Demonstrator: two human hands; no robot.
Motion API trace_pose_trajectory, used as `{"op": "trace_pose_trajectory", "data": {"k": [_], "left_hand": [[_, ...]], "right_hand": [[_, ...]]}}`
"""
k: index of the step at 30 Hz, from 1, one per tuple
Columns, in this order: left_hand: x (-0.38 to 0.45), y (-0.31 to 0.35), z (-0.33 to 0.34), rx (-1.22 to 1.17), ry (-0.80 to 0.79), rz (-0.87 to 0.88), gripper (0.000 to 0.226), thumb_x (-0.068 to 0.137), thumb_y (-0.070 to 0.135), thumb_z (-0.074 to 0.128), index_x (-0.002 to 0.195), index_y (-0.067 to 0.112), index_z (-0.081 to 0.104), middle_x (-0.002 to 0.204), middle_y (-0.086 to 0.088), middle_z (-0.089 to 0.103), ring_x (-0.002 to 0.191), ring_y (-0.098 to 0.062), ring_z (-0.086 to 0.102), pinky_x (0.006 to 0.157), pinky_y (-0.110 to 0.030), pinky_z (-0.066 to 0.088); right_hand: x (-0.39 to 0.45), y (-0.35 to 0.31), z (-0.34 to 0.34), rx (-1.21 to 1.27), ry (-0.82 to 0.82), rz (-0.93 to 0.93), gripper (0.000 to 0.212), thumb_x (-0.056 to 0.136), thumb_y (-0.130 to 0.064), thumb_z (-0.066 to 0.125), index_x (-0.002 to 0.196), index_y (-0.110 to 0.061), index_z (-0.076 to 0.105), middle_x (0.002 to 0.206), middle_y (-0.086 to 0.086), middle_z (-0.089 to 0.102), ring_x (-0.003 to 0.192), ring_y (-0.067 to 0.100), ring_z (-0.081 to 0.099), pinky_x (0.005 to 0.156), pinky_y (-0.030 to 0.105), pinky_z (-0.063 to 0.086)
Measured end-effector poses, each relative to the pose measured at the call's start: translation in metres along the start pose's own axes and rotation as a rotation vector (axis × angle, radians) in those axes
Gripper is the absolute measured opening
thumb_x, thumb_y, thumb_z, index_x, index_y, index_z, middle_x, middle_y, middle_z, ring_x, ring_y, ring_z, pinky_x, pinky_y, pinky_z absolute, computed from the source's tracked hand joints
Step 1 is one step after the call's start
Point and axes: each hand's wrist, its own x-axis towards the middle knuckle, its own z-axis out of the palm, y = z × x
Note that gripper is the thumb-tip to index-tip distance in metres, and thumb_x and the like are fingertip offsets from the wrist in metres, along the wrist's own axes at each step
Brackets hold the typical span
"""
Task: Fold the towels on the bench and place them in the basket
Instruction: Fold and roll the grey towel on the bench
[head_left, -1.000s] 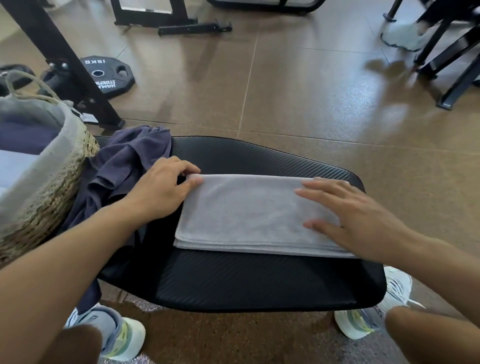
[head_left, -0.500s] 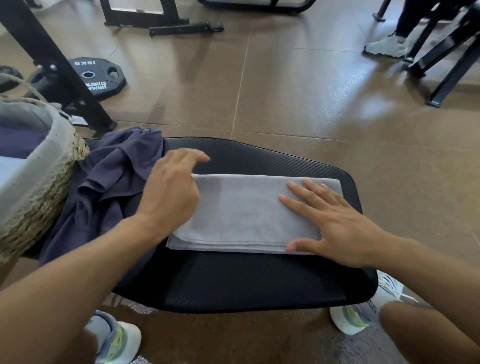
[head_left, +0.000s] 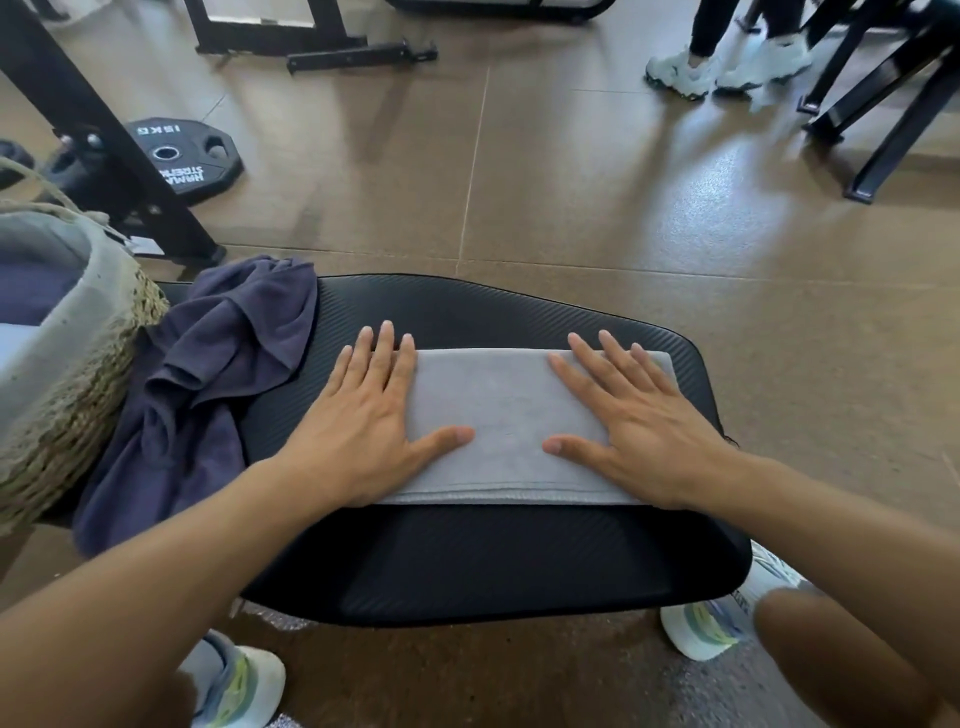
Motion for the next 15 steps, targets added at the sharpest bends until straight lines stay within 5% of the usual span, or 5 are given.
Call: {"op": "trace_pose_trajectory", "data": {"k": [4, 9, 15], "left_hand": [[0.0, 0.0, -0.003, 0.032, 0.01, 0.046, 0.107, 0.072, 0.099, 0.006, 0.156, 0.039, -0.02, 0.165, -0.012, -0.027, 0.15, -0.027, -0.032, 0.125, -0.044, -0.013], [0.005, 0.013, -0.005, 0.045, 0.143, 0.191, 0.095, 0.086, 0.081, 0.001, 0.162, 0.023, -0.001, 0.169, 0.002, -0.012, 0.152, -0.013, -0.024, 0.125, -0.041, -0.013], [0.016, 0.039, 0.004, -0.101, 0.125, 0.277, 0.082, 0.09, 0.06, -0.002, 0.162, 0.022, 0.004, 0.169, 0.009, -0.005, 0.154, -0.009, -0.017, 0.125, -0.036, -0.012]], "right_hand": [[0.0, -0.002, -0.002, -0.05, -0.03, -0.024, 0.102, 0.072, -0.097, -0.001, 0.159, -0.043, -0.011, 0.167, -0.012, -0.021, 0.152, 0.014, -0.029, 0.126, 0.045, -0.011], [0.008, -0.021, -0.007, 0.035, 0.091, -0.05, 0.094, 0.081, -0.088, 0.018, 0.159, -0.034, 0.021, 0.17, -0.012, -0.002, 0.156, 0.011, -0.012, 0.127, 0.045, -0.004], [0.027, -0.04, 0.002, 0.028, 0.053, -0.09, 0.097, 0.084, -0.083, 0.005, 0.163, -0.026, -0.001, 0.17, -0.012, -0.007, 0.155, 0.011, -0.016, 0.127, 0.043, -0.005]]}}
